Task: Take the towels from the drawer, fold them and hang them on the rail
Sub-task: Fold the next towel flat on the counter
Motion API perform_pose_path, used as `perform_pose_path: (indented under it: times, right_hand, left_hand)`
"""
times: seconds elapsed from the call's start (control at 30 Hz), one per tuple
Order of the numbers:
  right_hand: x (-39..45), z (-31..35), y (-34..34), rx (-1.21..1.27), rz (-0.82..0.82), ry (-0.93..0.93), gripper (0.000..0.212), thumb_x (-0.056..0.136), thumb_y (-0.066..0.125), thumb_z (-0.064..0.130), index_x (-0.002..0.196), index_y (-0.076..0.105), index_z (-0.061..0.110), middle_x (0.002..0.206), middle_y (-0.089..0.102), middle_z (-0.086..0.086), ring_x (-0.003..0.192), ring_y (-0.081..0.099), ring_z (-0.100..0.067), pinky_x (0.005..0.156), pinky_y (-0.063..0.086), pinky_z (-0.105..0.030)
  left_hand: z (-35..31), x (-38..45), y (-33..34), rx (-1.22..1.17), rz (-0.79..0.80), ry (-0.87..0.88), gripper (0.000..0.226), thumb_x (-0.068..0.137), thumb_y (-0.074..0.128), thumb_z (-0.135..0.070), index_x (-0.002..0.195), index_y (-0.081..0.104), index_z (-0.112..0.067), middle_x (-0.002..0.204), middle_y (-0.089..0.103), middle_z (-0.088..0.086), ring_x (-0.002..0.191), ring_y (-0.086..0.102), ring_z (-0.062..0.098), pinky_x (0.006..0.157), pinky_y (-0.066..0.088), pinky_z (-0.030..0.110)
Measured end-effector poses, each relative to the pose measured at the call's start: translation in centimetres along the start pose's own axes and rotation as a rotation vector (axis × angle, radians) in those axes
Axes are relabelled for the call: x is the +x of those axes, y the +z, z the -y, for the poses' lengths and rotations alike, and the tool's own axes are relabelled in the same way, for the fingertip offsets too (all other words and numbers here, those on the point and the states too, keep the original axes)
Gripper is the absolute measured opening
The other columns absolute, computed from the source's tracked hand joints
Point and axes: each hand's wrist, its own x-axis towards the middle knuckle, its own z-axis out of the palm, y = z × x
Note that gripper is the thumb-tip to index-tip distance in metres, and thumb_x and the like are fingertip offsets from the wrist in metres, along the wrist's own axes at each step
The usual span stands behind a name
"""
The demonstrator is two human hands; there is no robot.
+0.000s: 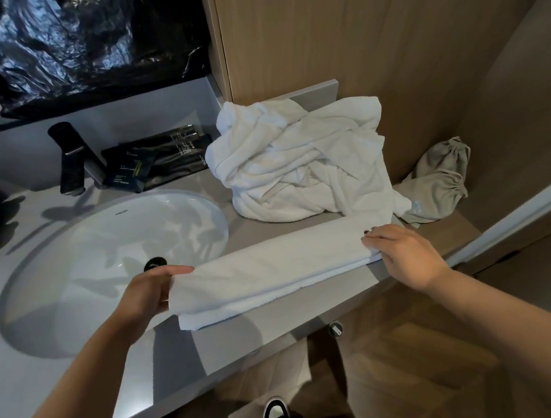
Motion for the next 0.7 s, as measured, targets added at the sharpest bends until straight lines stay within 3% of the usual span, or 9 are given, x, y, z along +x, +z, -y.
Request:
perform_pose_path:
  times: [0.07, 0.13, 0.2, 0.3, 0.4, 0.5, 0.6, 0.7]
  right_hand:
    - [-0.6, -0.1, 0.0, 0.023, -0.013, 0.027, 0.043, 0.070, 0.071, -0.020, 0.107, 0.075, 0.002, 0.112, 0.071, -0.014, 0.107, 0.067, -0.035, 0.082, 0.059, -0.050]
    - [-1.4, -0.3, 0.2, 0.052, -0.044, 0.039, 0.042, 0.073, 0.072, -0.017, 0.109, 0.074, 0.004, 0.116, 0.070, -0.013, 0.112, 0.064, -0.033, 0.086, 0.058, -0.049]
    - [-2.3, -0.4, 0.5, 0.071, -0.088, 0.031, 0.042, 0.075, 0.072, -0.016, 0.111, 0.073, 0.005, 0.120, 0.068, -0.012, 0.119, 0.061, -0.032, 0.093, 0.054, -0.049]
    - [-3.5, -0.1, 0.9, 0.065, -0.114, 0.008, 0.042, 0.075, 0.072, -0.013, 0.114, 0.071, 0.005, 0.123, 0.065, -0.014, 0.124, 0.057, -0.033, 0.099, 0.050, -0.049]
    - [-4.7, 0.5, 1.1, 0.025, -0.084, -0.026, 0.040, 0.075, 0.074, -0.004, 0.113, 0.072, 0.006, 0.121, 0.067, -0.014, 0.120, 0.059, -0.034, 0.096, 0.051, -0.056]
    - [-4.6, 1.2, 0.5, 0.040, -0.125, -0.027, 0.034, 0.080, 0.062, 0.023, 0.110, 0.074, 0.011, 0.118, 0.068, -0.010, 0.114, 0.062, -0.031, 0.099, 0.046, -0.054]
    - [-1.4, 3.0, -0.2, 0.086, -0.240, -0.017, 0.034, 0.085, 0.058, 0.025, 0.111, 0.072, 0.008, 0.121, 0.065, -0.014, 0.113, 0.060, -0.032, 0.095, 0.047, -0.049]
    - [4.1, 7.0, 0.8, 0.151, -0.239, 0.019, 0.031, 0.086, 0.063, 0.010, 0.115, 0.070, 0.003, 0.126, 0.061, -0.021, 0.117, 0.058, -0.039, 0.095, 0.047, -0.047]
  left_hand:
    - [-1.2, 0.1, 0.3, 0.220, -0.029, 0.124, 0.018, 0.080, 0.065, -0.016, 0.085, 0.082, -0.015, 0.100, 0.076, 0.001, 0.101, 0.066, 0.027, 0.082, 0.054, 0.035]
    - [-2.4, 0.2, 0.9, 0.522, -0.038, 0.283, 0.034, 0.092, 0.051, -0.005, 0.083, 0.082, -0.017, 0.114, 0.072, 0.002, 0.110, 0.061, 0.025, 0.099, 0.047, 0.038]
    - [-3.5, 0.1, 2.0, 0.756, -0.049, 0.332, 0.040, 0.095, 0.044, -0.008, 0.085, 0.080, -0.023, 0.121, 0.069, -0.002, 0.114, 0.058, 0.022, 0.103, 0.042, 0.037]
    - [-4.2, -0.1, 5.1, 0.981, -0.062, 0.531, 0.035, 0.097, 0.042, -0.018, 0.114, 0.072, -0.025, 0.134, 0.062, -0.001, 0.122, 0.055, 0.022, 0.104, 0.040, 0.034]
    - [-2.6, -0.5, 8.7, 1.100, 0.118, 0.831, 0.050, 0.099, 0.038, -0.027, 0.147, 0.046, -0.018, 0.153, 0.043, 0.007, 0.143, 0.038, 0.022, 0.117, 0.028, 0.033]
    - [-0.1, 0.0, 10.4, 1.322, 0.136, 0.822, 0.058, 0.104, 0.029, -0.036, 0.158, 0.015, -0.020, 0.164, 0.019, 0.001, 0.151, 0.015, 0.014, 0.122, 0.010, 0.034]
    - [0.6, 0.1, 10.4, 1.340, 0.078, 0.880, 0.061, 0.100, 0.021, -0.039, 0.156, 0.023, -0.014, 0.161, 0.027, 0.006, 0.149, 0.025, 0.020, 0.122, 0.017, 0.041]
    - [0.6, 0.1, 10.2, 1.369, 0.087, 0.964, 0.060, 0.099, 0.026, -0.034, 0.150, 0.038, -0.007, 0.153, 0.042, 0.014, 0.141, 0.041, 0.027, 0.115, 0.034, 0.048]
